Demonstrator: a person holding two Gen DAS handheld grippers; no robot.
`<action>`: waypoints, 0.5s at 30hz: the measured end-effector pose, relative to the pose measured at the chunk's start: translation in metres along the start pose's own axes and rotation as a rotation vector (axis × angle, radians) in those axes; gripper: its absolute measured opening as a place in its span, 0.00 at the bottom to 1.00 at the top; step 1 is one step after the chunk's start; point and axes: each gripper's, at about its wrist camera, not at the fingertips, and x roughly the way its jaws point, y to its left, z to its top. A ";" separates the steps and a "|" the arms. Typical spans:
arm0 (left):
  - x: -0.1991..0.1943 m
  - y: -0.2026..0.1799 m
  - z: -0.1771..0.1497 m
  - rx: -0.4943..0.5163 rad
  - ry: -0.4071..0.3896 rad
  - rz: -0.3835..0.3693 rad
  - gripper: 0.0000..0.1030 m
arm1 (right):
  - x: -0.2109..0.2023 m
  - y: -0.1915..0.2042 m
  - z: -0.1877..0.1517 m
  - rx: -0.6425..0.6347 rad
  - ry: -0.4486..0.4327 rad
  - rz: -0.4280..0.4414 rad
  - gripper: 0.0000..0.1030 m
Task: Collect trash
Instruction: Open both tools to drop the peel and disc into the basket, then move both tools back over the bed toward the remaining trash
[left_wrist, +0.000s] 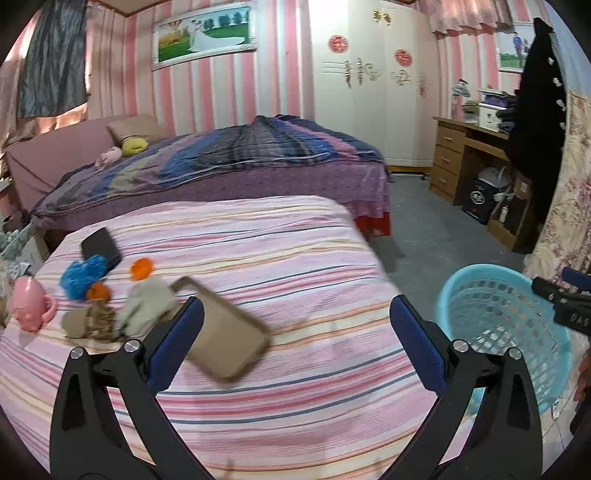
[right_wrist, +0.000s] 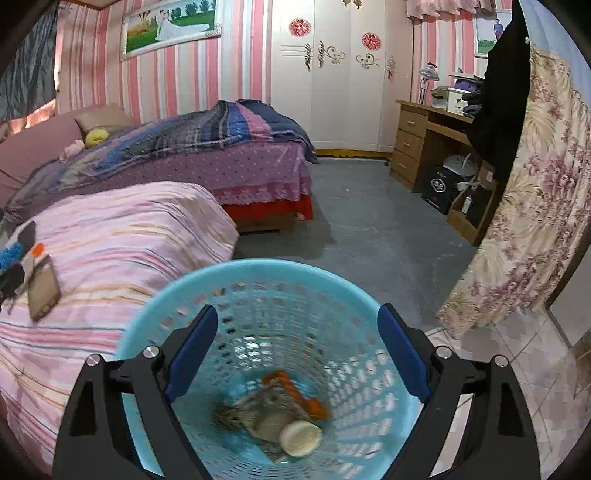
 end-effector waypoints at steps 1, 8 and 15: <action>-0.001 0.006 0.000 0.000 0.001 0.009 0.94 | -0.001 0.004 0.000 -0.001 -0.005 0.011 0.84; -0.009 0.075 -0.003 -0.006 -0.008 0.120 0.94 | 0.001 0.039 0.001 -0.038 -0.017 0.058 0.84; -0.008 0.140 -0.018 -0.047 0.010 0.199 0.94 | 0.002 0.082 -0.002 -0.085 -0.016 0.091 0.84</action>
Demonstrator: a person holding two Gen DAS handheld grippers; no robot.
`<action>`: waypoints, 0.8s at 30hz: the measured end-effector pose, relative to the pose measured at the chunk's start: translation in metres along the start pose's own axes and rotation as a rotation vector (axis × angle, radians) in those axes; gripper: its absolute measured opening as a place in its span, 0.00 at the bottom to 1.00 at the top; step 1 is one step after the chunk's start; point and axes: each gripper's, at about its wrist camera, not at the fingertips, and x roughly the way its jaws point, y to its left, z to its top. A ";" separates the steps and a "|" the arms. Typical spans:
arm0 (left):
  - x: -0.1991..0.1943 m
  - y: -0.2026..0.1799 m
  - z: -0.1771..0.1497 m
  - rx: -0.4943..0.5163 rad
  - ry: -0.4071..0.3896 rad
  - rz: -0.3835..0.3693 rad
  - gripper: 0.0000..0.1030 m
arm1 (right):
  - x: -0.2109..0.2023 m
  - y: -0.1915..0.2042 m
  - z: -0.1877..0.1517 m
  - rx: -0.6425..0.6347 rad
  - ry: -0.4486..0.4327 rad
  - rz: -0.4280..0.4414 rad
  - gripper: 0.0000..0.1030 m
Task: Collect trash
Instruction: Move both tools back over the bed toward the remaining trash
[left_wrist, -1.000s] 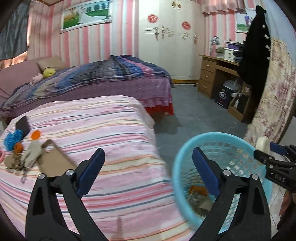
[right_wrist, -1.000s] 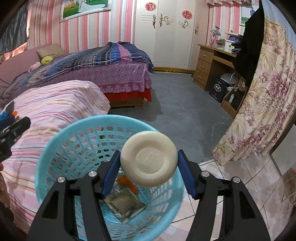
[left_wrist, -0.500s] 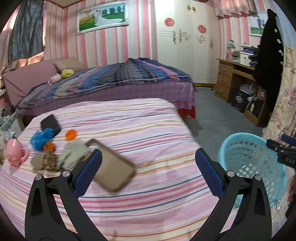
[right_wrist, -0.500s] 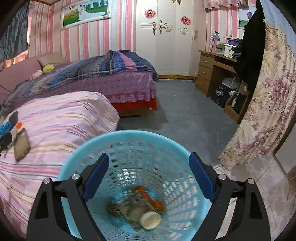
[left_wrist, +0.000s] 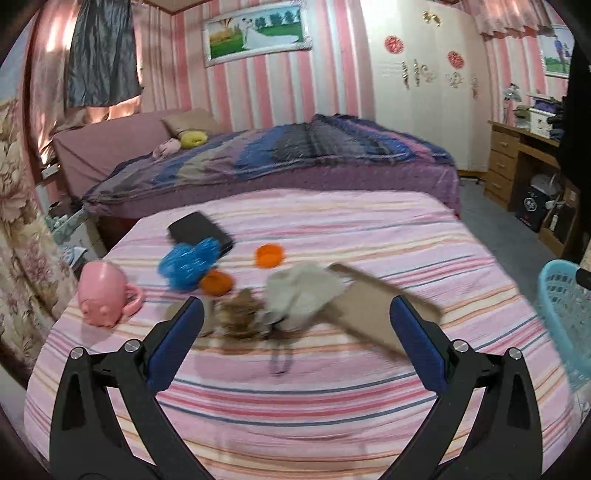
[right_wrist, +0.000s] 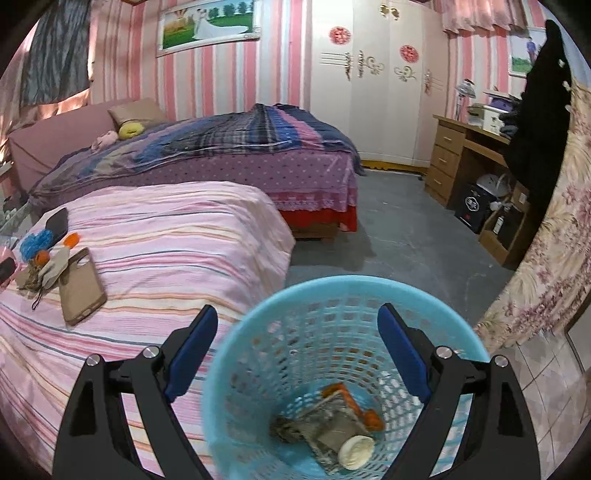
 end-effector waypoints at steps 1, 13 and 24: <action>0.001 0.006 -0.001 -0.006 0.002 0.006 0.94 | 0.001 0.009 0.000 -0.008 0.000 0.009 0.84; 0.030 0.080 -0.012 -0.110 0.042 0.081 0.94 | 0.007 0.096 -0.002 -0.071 -0.011 0.100 0.84; 0.054 0.134 -0.025 -0.186 0.106 0.112 0.94 | 0.016 0.166 -0.005 -0.138 -0.019 0.165 0.84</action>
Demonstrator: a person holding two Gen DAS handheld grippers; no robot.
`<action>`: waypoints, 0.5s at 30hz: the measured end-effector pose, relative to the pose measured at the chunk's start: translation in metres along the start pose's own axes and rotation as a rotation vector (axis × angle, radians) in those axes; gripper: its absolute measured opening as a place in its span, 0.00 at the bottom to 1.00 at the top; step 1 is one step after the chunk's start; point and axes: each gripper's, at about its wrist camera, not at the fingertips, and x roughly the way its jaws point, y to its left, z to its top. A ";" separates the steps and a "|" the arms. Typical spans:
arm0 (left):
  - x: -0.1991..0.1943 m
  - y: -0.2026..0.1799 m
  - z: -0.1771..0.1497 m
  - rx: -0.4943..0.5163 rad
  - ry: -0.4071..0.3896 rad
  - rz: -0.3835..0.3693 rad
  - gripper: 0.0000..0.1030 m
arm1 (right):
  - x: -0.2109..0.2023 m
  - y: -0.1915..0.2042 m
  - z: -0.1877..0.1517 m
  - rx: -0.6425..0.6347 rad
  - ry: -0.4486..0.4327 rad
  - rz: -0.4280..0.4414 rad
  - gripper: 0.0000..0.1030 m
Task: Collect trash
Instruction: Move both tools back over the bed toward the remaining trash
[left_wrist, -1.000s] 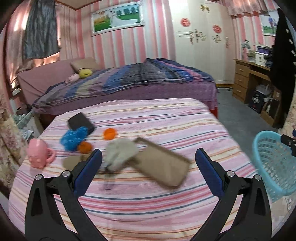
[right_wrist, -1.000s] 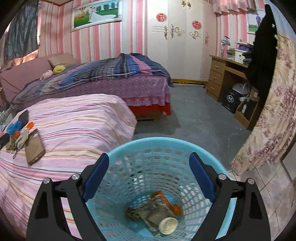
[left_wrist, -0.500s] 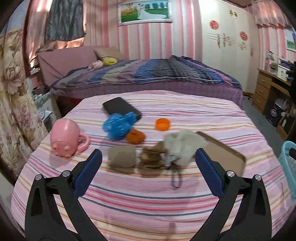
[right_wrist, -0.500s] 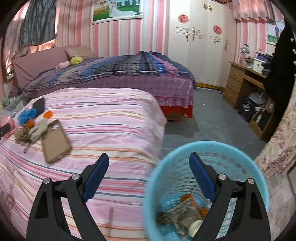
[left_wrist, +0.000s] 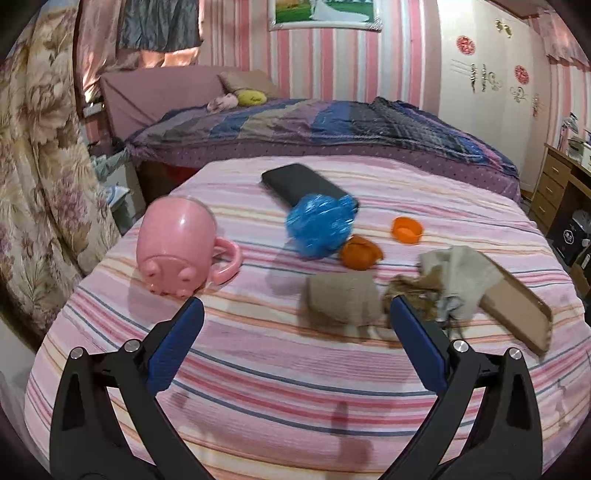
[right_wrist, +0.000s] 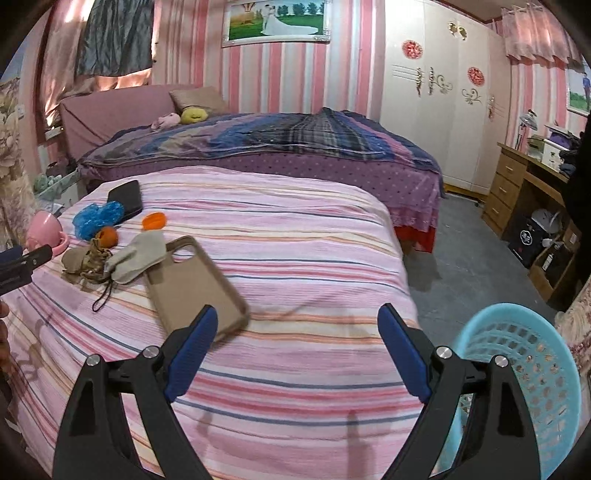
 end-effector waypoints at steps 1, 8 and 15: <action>0.004 0.003 0.000 -0.006 0.011 -0.003 0.94 | 0.002 0.003 0.000 -0.004 0.003 0.002 0.84; 0.028 -0.003 0.006 -0.030 0.067 -0.066 0.94 | 0.014 0.019 0.004 -0.023 0.014 0.015 0.84; 0.053 -0.016 0.010 -0.044 0.141 -0.105 0.84 | 0.022 0.020 0.003 -0.019 0.029 0.020 0.84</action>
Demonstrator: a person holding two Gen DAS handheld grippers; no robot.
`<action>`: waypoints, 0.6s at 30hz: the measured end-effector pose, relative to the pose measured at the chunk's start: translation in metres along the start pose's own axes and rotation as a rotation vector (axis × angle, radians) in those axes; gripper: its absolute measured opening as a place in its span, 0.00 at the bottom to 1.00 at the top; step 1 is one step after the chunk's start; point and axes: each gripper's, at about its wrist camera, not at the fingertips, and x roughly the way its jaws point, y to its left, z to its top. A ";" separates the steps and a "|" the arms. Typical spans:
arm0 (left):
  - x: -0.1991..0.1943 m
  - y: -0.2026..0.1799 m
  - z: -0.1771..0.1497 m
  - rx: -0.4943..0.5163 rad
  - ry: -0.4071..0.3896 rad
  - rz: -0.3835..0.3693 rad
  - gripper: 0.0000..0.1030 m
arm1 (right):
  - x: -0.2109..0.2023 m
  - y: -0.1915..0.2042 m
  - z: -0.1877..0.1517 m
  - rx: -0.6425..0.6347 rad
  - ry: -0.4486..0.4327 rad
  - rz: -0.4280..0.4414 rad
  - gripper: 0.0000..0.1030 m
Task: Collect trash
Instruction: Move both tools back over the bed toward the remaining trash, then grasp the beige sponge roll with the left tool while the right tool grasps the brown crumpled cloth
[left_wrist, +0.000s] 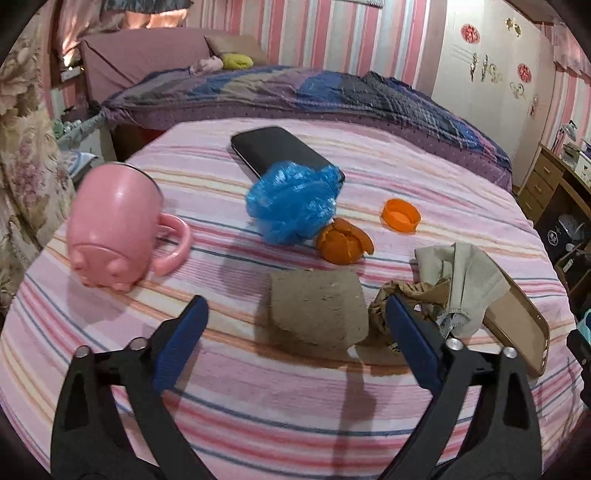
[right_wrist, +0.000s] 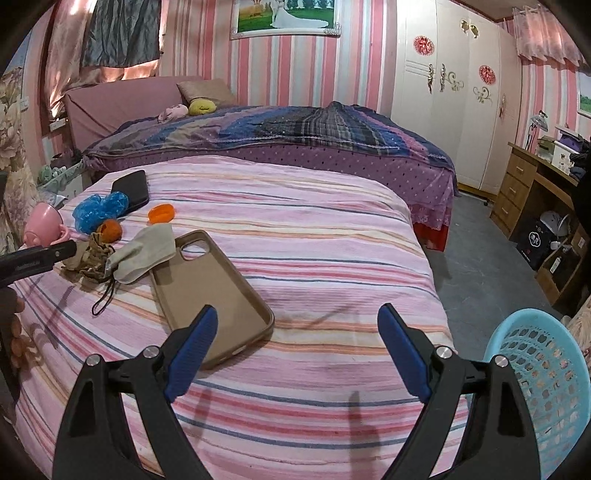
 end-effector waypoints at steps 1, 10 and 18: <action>0.002 0.000 0.000 -0.003 0.009 -0.006 0.82 | 0.001 0.002 0.000 -0.002 0.003 0.001 0.84; 0.002 0.004 -0.003 -0.022 0.032 -0.096 0.48 | 0.008 0.019 0.002 -0.046 0.035 0.022 0.84; 0.006 0.013 -0.007 -0.057 0.065 -0.080 0.71 | 0.009 0.041 0.006 -0.107 0.043 0.022 0.84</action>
